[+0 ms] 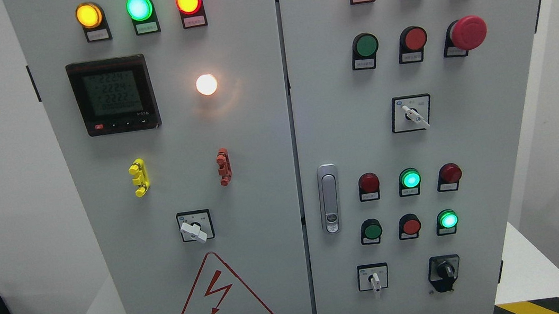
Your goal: Flip black knob to close circuit
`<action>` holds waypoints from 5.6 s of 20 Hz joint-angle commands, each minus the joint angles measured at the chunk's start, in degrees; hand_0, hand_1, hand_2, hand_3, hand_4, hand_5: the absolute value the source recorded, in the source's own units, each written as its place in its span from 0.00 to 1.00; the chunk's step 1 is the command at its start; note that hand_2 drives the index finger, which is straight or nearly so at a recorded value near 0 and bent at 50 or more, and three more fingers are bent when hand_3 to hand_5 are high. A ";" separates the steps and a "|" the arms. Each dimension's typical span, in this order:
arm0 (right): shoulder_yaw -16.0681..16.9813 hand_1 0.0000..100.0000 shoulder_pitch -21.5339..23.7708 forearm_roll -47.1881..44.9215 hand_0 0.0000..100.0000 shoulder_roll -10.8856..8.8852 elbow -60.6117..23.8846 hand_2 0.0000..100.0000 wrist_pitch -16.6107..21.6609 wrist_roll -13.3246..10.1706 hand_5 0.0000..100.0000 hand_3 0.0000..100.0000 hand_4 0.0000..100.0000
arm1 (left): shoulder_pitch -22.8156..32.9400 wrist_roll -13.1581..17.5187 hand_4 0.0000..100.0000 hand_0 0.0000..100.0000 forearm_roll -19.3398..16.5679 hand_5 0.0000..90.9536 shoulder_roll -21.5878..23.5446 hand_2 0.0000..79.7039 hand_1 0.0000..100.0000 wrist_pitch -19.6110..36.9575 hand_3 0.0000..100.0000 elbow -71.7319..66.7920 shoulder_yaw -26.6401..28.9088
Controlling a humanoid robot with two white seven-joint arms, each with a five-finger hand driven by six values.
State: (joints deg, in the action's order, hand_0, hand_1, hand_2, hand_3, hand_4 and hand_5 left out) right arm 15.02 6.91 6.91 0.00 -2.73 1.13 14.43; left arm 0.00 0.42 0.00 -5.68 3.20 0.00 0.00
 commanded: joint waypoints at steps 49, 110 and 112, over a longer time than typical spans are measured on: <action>6.78 0.36 4.35 50.10 0.00 -4.22 -110.56 0.85 8.66 -6.87 0.92 1.00 0.80 | 1.93 0.02 0.03 0.00 0.44 0.00 -0.03 0.00 0.00 -0.03 0.05 1.93 0.62; -16.34 0.00 -17.46 66.92 0.00 -2.46 -95.27 0.88 -19.59 -2.65 0.94 1.00 0.83 | 1.93 0.02 0.03 0.00 0.44 0.00 -0.03 0.00 0.00 -0.03 0.05 1.93 0.62; -16.34 0.00 -17.89 66.92 0.00 -2.46 -94.83 0.88 -19.67 -2.65 0.94 1.00 0.83 | 1.93 0.02 0.03 0.00 0.44 0.00 0.06 0.00 0.00 -0.03 0.05 1.93 0.62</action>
State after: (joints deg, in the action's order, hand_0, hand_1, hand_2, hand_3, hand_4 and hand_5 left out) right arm 0.22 -9.73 73.86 -2.34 -101.40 -18.37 11.90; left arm 0.00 0.42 0.00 -5.67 3.19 0.00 0.00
